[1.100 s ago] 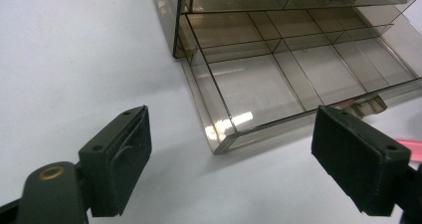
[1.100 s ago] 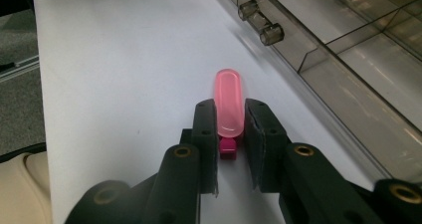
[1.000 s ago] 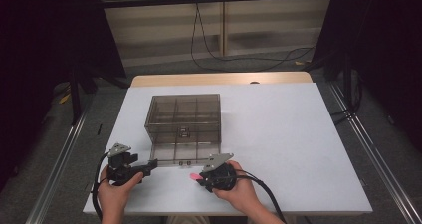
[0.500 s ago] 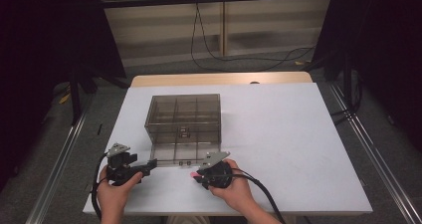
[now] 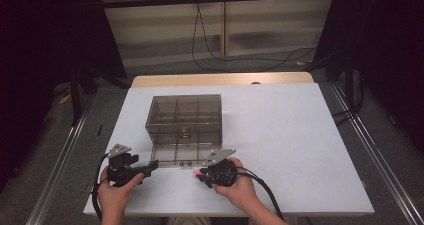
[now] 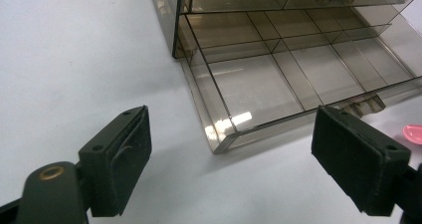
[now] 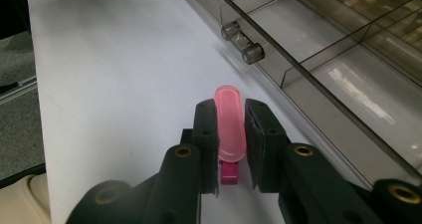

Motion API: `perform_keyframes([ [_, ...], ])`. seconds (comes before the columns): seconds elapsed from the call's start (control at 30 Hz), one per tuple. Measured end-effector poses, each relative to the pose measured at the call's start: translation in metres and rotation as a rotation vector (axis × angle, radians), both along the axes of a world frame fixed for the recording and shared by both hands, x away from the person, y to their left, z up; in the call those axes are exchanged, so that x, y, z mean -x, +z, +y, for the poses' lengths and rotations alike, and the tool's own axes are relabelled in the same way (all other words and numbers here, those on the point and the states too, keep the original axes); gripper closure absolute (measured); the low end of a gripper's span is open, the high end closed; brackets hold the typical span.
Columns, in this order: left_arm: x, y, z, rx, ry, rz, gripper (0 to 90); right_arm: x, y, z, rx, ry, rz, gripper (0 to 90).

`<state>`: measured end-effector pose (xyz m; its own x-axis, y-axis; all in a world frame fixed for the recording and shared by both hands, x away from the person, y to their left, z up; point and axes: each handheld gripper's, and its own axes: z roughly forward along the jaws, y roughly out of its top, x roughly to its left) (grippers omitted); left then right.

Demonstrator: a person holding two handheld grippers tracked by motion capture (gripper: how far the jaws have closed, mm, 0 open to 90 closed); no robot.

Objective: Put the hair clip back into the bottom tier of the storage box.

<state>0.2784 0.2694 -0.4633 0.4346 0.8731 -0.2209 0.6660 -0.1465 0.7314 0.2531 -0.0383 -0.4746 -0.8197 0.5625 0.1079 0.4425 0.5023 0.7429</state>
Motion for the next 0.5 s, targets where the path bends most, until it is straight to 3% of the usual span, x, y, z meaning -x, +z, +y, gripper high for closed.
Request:
perform_keyframes([
  [0.5,0.000,-0.001,-0.002,-0.006,-0.018,0.002,16.2,-0.004,0.018,-0.012,-0.029,-0.012,0.006,76.3],
])
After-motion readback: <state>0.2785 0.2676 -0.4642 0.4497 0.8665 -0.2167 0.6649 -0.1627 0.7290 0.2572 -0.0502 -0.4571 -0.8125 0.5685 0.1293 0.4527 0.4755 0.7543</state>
